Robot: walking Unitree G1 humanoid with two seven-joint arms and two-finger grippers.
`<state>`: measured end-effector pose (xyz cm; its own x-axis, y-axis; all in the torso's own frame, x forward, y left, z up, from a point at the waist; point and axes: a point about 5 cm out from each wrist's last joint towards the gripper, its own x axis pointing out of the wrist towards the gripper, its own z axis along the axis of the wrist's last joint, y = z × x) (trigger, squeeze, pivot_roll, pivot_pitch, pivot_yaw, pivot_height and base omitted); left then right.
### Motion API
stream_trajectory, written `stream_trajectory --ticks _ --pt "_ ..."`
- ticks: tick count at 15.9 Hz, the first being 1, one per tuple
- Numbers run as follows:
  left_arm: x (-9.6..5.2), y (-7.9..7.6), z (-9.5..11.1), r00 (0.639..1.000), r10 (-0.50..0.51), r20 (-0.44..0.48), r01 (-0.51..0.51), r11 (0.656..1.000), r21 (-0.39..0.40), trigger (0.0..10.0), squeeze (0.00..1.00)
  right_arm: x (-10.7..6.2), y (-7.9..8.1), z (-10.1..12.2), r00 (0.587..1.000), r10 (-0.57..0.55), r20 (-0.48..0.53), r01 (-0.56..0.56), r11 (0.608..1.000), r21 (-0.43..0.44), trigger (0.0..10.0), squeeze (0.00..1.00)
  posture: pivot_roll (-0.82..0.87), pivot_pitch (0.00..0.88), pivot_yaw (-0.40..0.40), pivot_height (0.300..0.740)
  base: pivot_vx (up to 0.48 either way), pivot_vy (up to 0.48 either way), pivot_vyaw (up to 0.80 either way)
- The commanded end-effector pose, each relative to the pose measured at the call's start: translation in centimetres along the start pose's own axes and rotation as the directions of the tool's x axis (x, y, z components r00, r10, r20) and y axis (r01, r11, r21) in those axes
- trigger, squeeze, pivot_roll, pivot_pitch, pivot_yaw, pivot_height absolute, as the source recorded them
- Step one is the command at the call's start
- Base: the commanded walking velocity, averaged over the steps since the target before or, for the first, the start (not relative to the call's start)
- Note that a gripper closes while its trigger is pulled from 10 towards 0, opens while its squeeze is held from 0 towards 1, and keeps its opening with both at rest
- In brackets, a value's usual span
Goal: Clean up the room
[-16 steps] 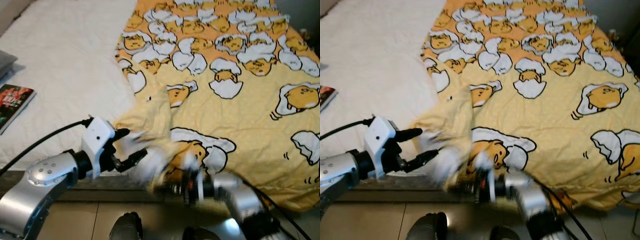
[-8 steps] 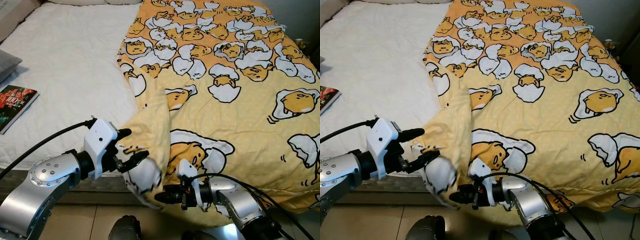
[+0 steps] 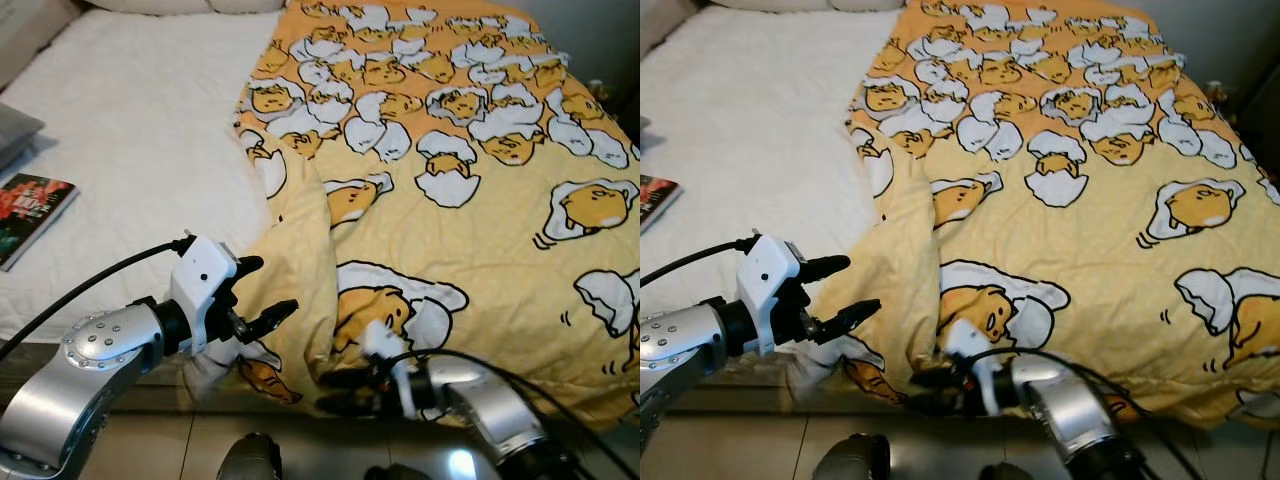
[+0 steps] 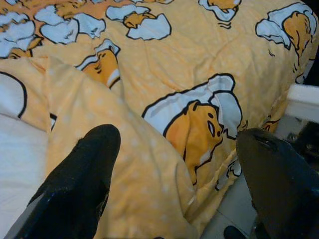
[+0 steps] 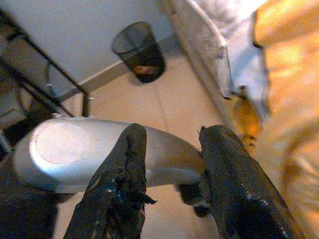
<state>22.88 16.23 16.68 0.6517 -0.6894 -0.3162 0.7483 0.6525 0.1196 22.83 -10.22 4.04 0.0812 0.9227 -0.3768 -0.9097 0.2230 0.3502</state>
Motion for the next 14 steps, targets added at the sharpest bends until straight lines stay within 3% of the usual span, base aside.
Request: stream_trajectory --ticks 1,2,3,5,6,7,8,10,11,13,14 --pt "0.1 0.1 -0.3 1.0 0.014 -0.002 -0.014 1.0 -0.003 10.0 0.0 -0.9 -0.4 0.6 0.998 -0.054 0.038 0.054 0.999 0.007 10.0 0.0 0.17 0.028 -0.003 0.74 0.0 0.0 0.0" --pt "0.2 0.1 -0.4 1.0 0.021 0.0 -0.021 1.0 -0.009 10.0 0.0 -1.2 -0.6 0.7 0.996 -0.076 0.048 0.076 0.997 0.011 10.0 0.0 0.16 0.008 -0.007 0.74 0.0 0.0 0.0" --pt "0.4 0.2 -0.6 0.998 0.053 0.016 -0.052 0.998 -0.026 10.0 0.0 -2.2 -1.3 1.6 0.979 -0.172 0.106 0.17 0.985 0.032 10.0 0.0 0.14 0.0 -0.013 0.74 0.0 0.0 0.0" --pt "0.9 0.6 -1.6 0.987 0.159 0.006 -0.158 0.985 -0.062 10.0 0.0 -3.5 -2.5 2.8 0.917 -0.344 0.2 0.335 0.939 0.078 10.0 0.0 0.12 0.0 -0.018 0.74 0.0 0.0 0.0" --pt "1.1 1.4 -2.1 0.958 0.287 0.013 -0.285 0.955 -0.084 10.0 0.0 -4.2 -3.6 3.3 0.832 -0.5 0.241 0.489 0.866 0.109 10.0 0.0 0.09 0.0 -0.019 0.74 0.0 0.0 0.0" --pt "1.1 1.7 -2.3 0.94 0.342 0.015 -0.339 0.936 -0.092 10.0 0.0 -4.6 -4.0 3.3 0.786 -0.566 0.25 0.55 0.824 0.138 10.0 0.0 0.09 0.0 -0.019 0.74 0.0 0.0 0.0" --pt "1.1 2.0 -2.7 0.914 0.406 0.019 -0.401 0.909 -0.113 10.0 0.0 -5.4 -4.4 3.6 0.706 -0.648 0.287 0.625 0.76 0.177 10.0 0.0 0.07 0.0 -0.02 0.74 0.0 0.0 0.0" --pt "1.5 1.8 -3.1 0.903 0.429 0.028 -0.423 0.898 -0.125 10.0 0.0 -6.4 -4.7 3.5 0.566 -0.77 0.296 0.731 0.634 0.251 10.0 0.0 0.06 0.0 -0.017 0.74 0.0 0.0 0.0" --pt "2.0 1.5 -3.0 0.903 0.427 0.04 -0.419 0.898 -0.135 10.0 0.0 -6.6 -4.7 3.4 0.519 -0.803 0.293 0.76 0.59 0.272 10.0 0.0 0.05 0.0 -0.014 0.74 0.0 0.0 0.0" --pt "2.4 1.3 -3.0 0.902 0.428 0.046 -0.419 0.897 -0.139 10.0 0.0 -6.4 -4.7 3.0 0.476 -0.836 0.274 0.779 0.545 0.311 10.0 0.0 0.05 0.0 -0.007 0.74 0.0 0.0 0.0" --pt "2.6 1.3 -3.2 0.897 0.439 0.046 -0.431 0.893 -0.13 10.0 0.0 -6.0 -4.6 2.3 0.446 -0.863 0.239 0.797 0.504 0.332 10.0 0.0 0.04 0.0 -0.002 0.74 0.0 0.0 0.0"
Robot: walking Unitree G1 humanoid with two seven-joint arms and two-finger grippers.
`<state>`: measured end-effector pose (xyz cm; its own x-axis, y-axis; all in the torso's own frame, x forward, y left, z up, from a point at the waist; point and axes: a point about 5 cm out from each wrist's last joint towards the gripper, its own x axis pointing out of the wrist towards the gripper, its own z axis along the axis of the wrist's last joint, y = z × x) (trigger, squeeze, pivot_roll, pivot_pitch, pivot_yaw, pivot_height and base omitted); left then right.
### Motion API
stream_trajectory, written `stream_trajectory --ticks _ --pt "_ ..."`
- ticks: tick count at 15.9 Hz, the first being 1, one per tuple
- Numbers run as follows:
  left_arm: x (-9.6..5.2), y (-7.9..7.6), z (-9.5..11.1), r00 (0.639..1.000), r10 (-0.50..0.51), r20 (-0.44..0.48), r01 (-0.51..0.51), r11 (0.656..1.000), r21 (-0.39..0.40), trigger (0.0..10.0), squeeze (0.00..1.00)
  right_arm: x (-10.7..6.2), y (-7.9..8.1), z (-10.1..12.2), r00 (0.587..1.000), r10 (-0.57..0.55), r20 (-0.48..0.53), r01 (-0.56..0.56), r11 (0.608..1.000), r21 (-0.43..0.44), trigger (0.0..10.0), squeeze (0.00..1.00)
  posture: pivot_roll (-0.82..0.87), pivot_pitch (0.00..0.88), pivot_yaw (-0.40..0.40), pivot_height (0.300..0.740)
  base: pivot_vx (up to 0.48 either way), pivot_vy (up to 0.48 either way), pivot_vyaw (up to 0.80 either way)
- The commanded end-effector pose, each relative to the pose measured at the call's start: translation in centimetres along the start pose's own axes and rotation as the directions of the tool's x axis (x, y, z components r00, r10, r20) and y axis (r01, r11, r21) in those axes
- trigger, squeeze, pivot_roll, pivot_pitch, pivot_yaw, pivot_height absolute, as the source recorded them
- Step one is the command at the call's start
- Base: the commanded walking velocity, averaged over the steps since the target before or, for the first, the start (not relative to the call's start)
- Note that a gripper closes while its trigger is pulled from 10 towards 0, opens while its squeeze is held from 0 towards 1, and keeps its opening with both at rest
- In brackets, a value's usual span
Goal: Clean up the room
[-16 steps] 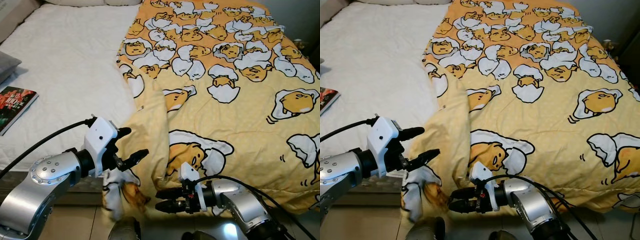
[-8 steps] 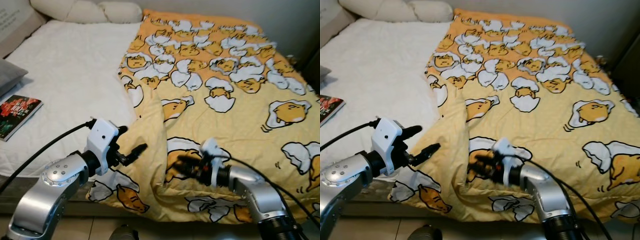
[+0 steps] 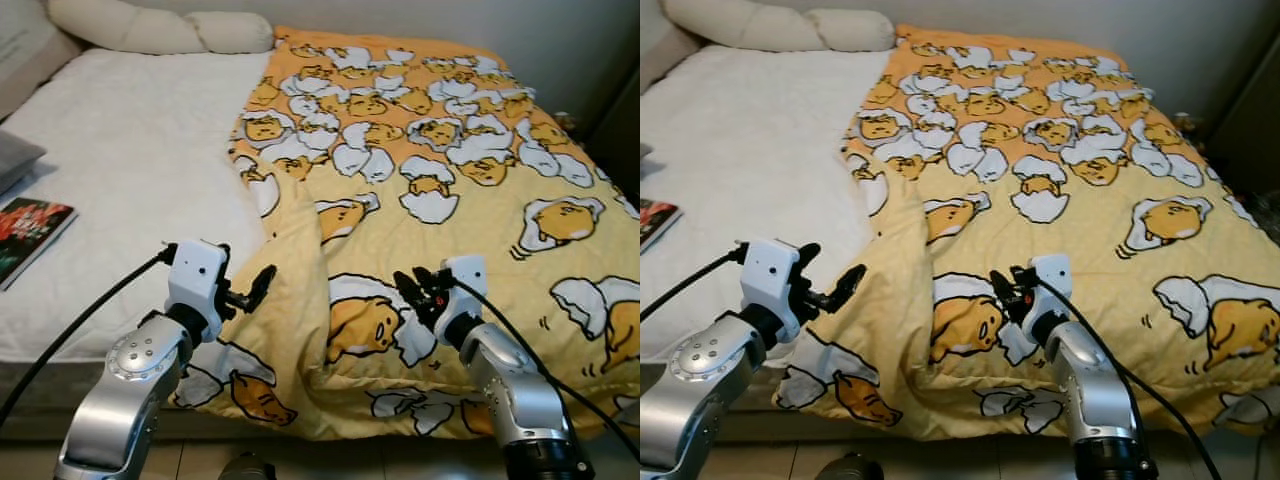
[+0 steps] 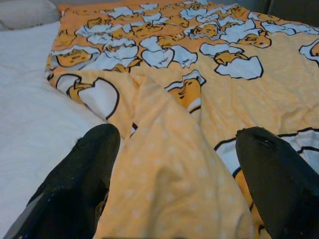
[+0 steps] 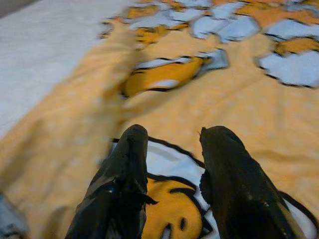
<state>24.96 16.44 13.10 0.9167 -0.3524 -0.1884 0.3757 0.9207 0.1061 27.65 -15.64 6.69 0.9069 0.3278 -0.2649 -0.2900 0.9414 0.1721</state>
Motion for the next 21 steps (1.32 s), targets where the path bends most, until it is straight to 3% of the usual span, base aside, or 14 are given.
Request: stream_trajectory --ticks 1,4,8,21 --pt "0.2 0.0 -0.1 1.0 0.017 0.004 -0.017 1.0 0.013 10.0 0.0 -0.4 -0.2 -0.4 0.998 -0.057 -0.002 0.057 0.998 -0.005 10.0 0.0 0.04 0.0 -0.001 0.74 0.0 0.0 0.0" --pt "0.2 0.0 0.3 0.997 0.066 0.048 -0.065 0.998 -0.022 10.0 0.0 -1.2 0.9 -1.2 0.992 -0.122 0.015 0.123 0.992 -0.02 10.0 0.0 0.03 0.0 0.005 0.74 0.0 0.0 0.0" --pt "0.0 -0.5 -0.4 0.997 0.066 0.04 -0.064 0.997 -0.032 10.0 0.0 -1.6 1.2 -1.3 0.993 -0.112 0.025 0.113 0.993 -0.04 10.0 0.0 0.02 0.0 0.012 0.74 0.0 0.079 0.0" --pt "0.8 -0.2 -0.4 0.998 0.052 0.04 -0.052 0.999 -0.008 10.0 0.0 -1.7 0.6 -0.9 0.988 -0.15 0.044 0.151 0.988 -0.037 10.0 0.0 0.0 0.0 0.034 0.74 0.0 0.468 0.0"
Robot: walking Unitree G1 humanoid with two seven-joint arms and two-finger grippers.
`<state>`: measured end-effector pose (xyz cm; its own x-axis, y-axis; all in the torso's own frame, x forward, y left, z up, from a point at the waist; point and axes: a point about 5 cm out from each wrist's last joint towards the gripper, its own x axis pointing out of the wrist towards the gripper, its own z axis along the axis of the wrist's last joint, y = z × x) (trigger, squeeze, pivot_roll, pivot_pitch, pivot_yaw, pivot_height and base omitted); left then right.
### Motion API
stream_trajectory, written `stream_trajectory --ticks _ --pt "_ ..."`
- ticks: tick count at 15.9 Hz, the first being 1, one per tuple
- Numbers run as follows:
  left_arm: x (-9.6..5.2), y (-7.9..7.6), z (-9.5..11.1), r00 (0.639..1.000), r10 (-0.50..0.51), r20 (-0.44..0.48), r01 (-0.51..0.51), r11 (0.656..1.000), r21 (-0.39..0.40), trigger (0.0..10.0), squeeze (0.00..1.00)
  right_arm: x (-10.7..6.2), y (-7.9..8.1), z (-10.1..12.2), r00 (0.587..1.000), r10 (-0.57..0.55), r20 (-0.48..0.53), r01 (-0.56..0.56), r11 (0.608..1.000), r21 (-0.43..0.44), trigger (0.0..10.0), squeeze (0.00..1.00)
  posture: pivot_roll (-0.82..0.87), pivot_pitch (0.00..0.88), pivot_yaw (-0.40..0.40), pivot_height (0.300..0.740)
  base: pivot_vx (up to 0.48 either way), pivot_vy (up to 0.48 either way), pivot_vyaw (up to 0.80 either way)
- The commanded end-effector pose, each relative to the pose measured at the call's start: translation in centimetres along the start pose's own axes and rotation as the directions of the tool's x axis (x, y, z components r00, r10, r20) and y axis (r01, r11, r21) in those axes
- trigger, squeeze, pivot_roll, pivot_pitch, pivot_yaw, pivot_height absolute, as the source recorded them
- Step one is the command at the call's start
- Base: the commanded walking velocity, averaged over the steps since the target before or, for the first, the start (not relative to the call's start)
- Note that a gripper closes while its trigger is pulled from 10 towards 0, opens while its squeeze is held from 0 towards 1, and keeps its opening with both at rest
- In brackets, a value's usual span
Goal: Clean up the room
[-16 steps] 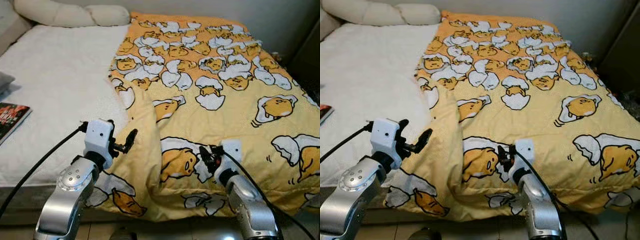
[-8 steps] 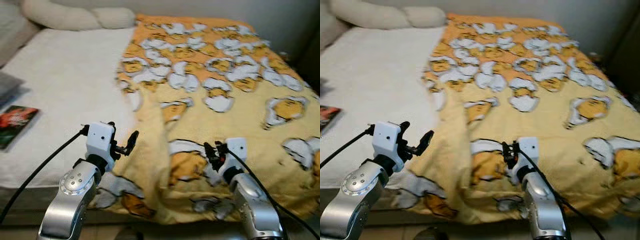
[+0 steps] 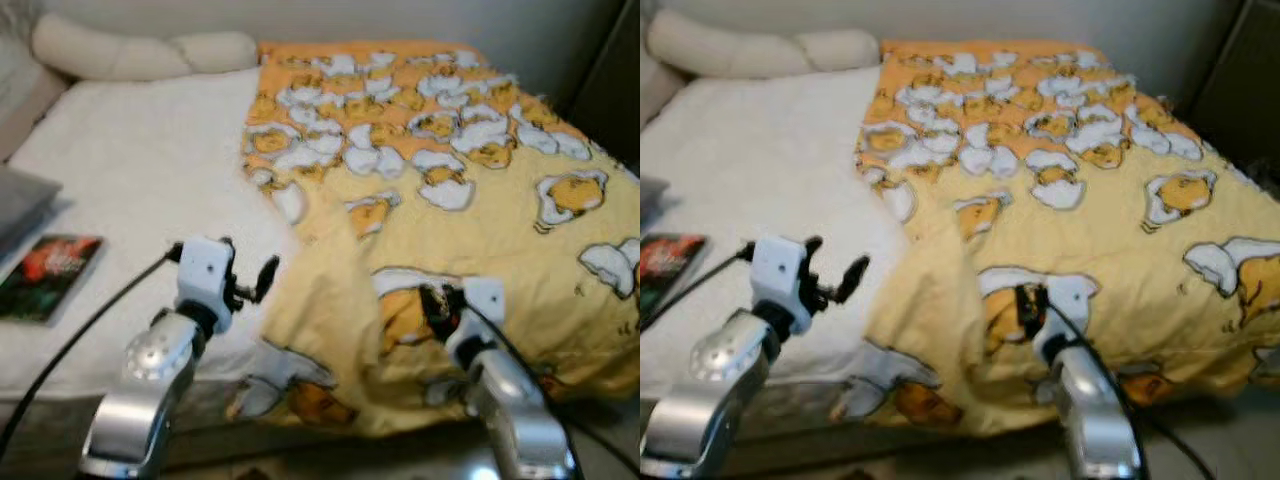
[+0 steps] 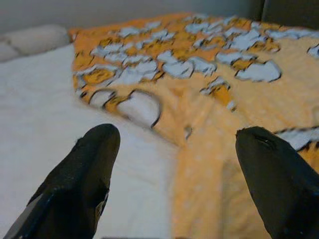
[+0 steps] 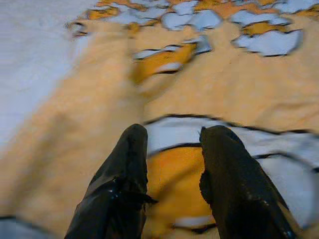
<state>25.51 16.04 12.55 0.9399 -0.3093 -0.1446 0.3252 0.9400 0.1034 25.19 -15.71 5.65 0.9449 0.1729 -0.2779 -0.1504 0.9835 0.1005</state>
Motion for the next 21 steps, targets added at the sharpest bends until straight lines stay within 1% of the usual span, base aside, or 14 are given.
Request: stream_trajectory --ticks 1,3,7,10,17,18,19,21 --pt "0.1 0.0 0.1 1.0 -0.005 0.001 0.005 1.0 0.005 10.0 0.0 0.2 0.2 0.8 0.999 0.007 0.033 -0.006 1.0 -0.01 10.0 0.0 0.0 0.0 0.035 0.74 0.0 0.48 0.0" --pt "0.2 -0.1 0.0 1.0 -0.008 0.001 0.008 1.0 0.0 10.0 0.0 0.1 0.1 0.8 0.999 0.006 0.031 -0.006 1.0 -0.009 10.0 0.0 0.0 0.0 0.033 0.74 0.0 0.429 0.0" --pt "0.2 -0.6 -0.3 1.0 -0.01 -0.017 0.009 1.0 -0.025 10.0 0.0 0.2 0.0 0.9 1.0 0.018 0.024 -0.018 1.0 -0.014 10.0 0.0 0.01 0.0 0.019 0.74 0.0 0.0 0.0" --pt "0.1 -0.5 -0.6 1.0 0.001 -0.028 -0.001 1.0 -0.002 10.0 0.0 0.3 0.0 0.9 0.999 0.033 0.008 -0.033 0.999 -0.027 10.0 0.0 0.01 0.0 0.008 0.74 0.0 0.0 0.0" --pt "0.1 -0.5 -0.3 1.0 0.005 -0.012 -0.005 1.0 0.003 10.0 0.0 0.5 0.3 1.0 0.998 0.067 0.001 -0.067 0.997 -0.048 10.0 0.0 0.01 0.0 0.006 0.74 0.0 0.0 0.0" --pt "0.1 -0.3 -0.2 1.0 0.011 -0.008 -0.011 1.0 -0.001 10.0 0.0 0.5 0.8 0.9 0.992 0.124 -0.024 -0.126 0.988 -0.087 10.0 0.0 0.01 0.0 0.005 0.74 0.0 0.0 0.8" --pt "0.1 -0.2 -0.2 1.0 0.013 -0.007 -0.013 1.0 -0.002 10.0 0.0 0.5 1.1 0.8 0.989 0.145 -0.03 -0.148 0.983 -0.11 10.0 0.0 0.02 0.0 0.003 0.74 0.0 0.0 0.8" --pt "-0.1 0.0 -0.2 1.0 0.019 -0.006 -0.019 1.0 -0.005 10.0 0.0 0.5 1.7 0.7 0.983 0.182 -0.035 -0.184 0.975 -0.122 10.0 0.0 0.02 0.0 0.001 0.74 0.247 0.0 0.8"
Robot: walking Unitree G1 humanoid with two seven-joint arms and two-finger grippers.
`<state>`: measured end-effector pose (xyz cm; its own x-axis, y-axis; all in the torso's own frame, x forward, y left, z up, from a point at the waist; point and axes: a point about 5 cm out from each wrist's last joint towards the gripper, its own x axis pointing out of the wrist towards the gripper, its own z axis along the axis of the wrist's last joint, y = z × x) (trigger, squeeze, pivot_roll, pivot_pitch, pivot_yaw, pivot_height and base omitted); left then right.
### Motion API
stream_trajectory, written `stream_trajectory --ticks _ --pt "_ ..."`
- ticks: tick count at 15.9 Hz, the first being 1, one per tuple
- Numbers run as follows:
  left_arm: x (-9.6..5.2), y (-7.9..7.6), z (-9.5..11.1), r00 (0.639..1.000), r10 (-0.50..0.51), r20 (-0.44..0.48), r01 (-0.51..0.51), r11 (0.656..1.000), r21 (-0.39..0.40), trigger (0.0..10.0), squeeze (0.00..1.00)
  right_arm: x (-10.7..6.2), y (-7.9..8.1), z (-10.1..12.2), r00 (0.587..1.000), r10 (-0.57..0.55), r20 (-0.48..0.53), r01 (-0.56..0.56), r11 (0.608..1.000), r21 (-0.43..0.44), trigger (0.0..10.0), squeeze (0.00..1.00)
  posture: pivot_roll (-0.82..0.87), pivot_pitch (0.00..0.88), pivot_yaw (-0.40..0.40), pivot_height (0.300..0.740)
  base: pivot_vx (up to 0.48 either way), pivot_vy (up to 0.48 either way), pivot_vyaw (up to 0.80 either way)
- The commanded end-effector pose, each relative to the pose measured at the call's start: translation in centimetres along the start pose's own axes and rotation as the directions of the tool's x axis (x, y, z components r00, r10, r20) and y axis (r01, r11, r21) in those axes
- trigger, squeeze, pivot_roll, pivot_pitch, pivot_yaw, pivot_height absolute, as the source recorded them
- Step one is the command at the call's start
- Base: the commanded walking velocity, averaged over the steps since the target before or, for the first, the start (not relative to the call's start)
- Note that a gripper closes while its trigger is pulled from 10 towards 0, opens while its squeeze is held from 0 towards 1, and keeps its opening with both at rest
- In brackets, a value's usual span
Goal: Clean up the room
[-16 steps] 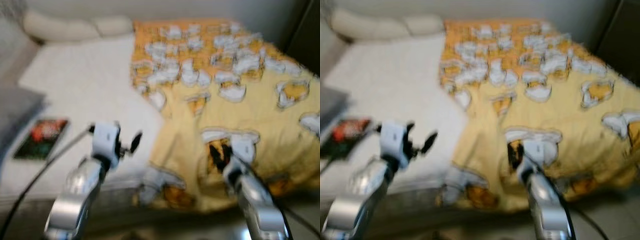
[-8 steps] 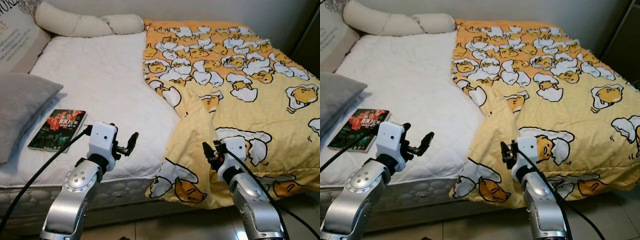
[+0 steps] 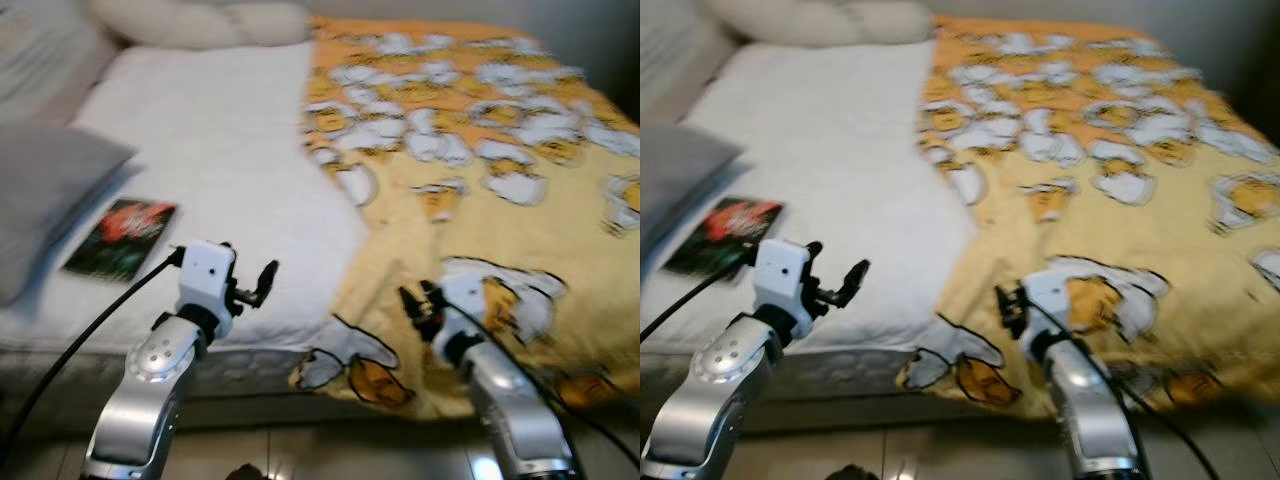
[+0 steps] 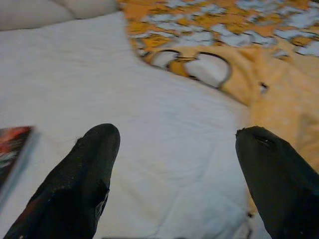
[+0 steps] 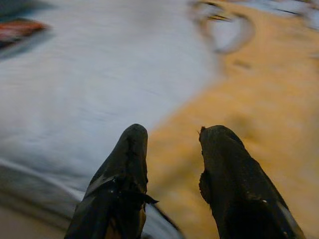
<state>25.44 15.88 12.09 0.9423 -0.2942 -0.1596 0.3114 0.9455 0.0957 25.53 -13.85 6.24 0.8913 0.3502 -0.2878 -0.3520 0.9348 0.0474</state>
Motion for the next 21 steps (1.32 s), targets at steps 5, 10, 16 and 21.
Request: stream_trajectory --ticks 5,10,16,21 --pt "-0.17 0.25 0.24 1.0 0.006 0.011 -0.006 1.0 0.001 10.0 0.0 -0.13 -0.14 0.13 1.0 -0.004 0.011 0.004 1.0 0.007 10.0 0.0 0.02 0.0 0.002 0.74 0.259 0.0 0.6" --pt "-0.17 0.25 0.24 1.0 0.006 0.011 -0.006 1.0 0.001 10.0 0.0 -0.13 -0.14 0.13 1.0 -0.004 0.011 0.004 1.0 0.007 10.0 0.0 0.02 0.0 0.002 0.74 0.259 0.0 0.47" --pt "-0.17 0.25 0.24 1.0 0.006 0.011 -0.006 1.0 0.001 10.0 0.0 -0.13 -0.14 0.13 1.0 -0.004 0.011 0.004 1.0 0.007 10.0 0.0 0.02 0.0 0.002 0.74 0.259 0.0 0.47" --pt "0.05 -0.12 0.01 0.999 -0.04 -0.011 0.04 0.999 0.008 10.0 0.0 -0.33 -0.89 -0.29 0.997 -0.071 -0.023 0.072 0.996 0.057 10.0 0.0 0.01 0.0 0.01 0.74 0.155 0.0 0.28"
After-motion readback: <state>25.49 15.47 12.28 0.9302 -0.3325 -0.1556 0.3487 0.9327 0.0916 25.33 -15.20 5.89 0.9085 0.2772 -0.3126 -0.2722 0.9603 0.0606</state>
